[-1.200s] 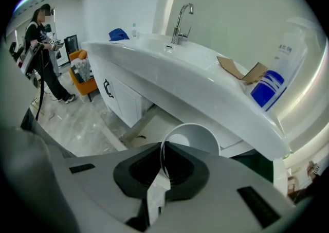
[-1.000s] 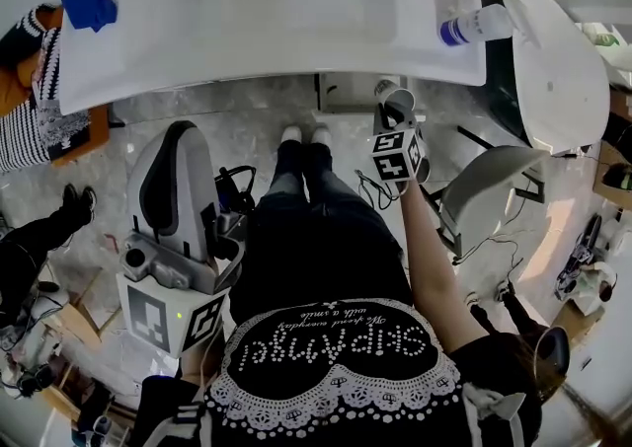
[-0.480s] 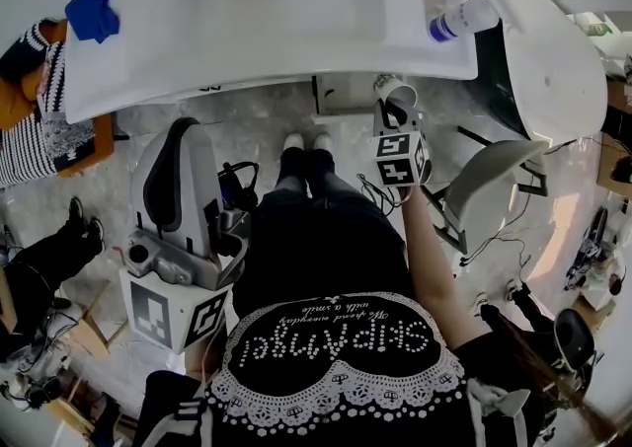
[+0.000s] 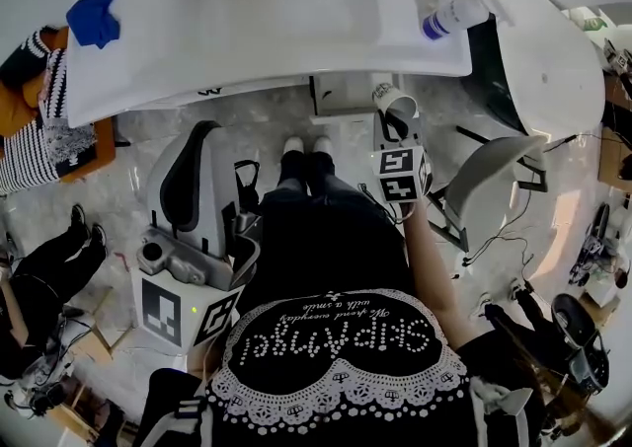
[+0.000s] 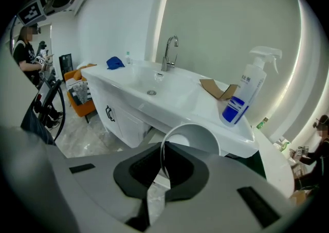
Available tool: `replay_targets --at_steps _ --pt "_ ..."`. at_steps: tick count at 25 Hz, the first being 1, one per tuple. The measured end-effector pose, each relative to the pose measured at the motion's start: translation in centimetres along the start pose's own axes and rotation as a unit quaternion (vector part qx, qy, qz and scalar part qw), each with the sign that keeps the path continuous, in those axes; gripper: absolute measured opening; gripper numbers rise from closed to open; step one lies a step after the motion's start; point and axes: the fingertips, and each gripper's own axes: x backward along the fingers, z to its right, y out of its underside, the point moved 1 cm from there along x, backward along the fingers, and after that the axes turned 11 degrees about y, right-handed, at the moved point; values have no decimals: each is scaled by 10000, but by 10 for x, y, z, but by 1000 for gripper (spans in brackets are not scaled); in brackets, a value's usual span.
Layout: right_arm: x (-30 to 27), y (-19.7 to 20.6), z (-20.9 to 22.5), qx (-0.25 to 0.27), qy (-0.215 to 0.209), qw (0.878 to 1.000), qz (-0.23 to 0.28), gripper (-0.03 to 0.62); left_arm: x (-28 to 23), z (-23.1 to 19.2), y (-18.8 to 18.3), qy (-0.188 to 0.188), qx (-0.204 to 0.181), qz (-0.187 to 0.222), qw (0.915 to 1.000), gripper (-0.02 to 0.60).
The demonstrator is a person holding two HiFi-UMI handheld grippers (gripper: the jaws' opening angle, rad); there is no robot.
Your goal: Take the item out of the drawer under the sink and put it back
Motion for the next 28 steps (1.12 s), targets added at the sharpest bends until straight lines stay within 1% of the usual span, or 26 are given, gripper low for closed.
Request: replay_targets --at_steps 4,9,18,22,25,28 --pt "11 -18 8 -120 33 9996 252 23 -1 3 1 57 6 -1 10000 5" --pt "32 -48 19 -259 54 9973 685 23 1 2 -2 28 -43 2 10000 5" --pt "89 -85 16 -511 -57 9891 1379 23 14 -1 -9 -41 -116 31 9999 5" --pt "108 -97 20 -534 -13 9858 1591 23 15 -4 -13 -62 -173 43 9998 5" --pt "118 -101 22 -523 47 9837 1721 24 14 -6 -21 -69 -337 86 9994 5" --pt "127 -102 23 -584 81 9818 1807 23 18 -8 -23 -108 -418 73 9990 5"
